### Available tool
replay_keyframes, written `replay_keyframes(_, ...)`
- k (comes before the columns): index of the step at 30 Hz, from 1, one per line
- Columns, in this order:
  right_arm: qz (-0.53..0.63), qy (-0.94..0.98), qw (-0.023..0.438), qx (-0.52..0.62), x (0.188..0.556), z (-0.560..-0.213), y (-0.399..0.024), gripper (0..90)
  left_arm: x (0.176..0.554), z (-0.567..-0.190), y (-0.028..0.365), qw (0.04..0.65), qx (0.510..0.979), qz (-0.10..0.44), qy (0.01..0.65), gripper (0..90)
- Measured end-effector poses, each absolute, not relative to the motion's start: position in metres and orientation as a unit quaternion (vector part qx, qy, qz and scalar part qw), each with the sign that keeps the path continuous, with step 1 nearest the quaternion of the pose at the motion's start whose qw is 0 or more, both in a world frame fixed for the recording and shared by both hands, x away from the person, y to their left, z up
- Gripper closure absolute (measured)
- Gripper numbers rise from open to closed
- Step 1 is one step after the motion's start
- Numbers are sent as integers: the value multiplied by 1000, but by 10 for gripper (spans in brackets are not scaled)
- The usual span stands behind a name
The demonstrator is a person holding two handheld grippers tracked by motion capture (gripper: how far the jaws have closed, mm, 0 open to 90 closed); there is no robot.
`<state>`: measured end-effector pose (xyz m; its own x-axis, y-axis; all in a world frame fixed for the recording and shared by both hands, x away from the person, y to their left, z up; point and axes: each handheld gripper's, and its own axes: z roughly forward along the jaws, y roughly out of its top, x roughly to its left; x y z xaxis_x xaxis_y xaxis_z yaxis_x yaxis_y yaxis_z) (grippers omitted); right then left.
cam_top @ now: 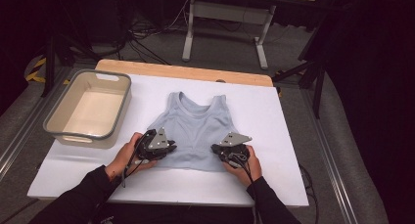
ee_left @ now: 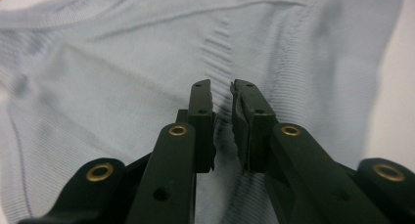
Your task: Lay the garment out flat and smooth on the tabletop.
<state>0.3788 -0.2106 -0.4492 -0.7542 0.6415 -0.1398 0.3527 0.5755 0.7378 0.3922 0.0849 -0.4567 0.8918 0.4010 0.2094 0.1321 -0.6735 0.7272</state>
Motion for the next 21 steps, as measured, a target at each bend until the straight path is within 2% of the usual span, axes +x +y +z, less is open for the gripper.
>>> replay_keyframes(9,355,864,211,289,376,-452,-218,848,393,-461,86,383,893,181,151,788)
replay_keyframes(21,411,833,247,275,369,-434,-226,815,385,-440,100,431,866,212,143,742)
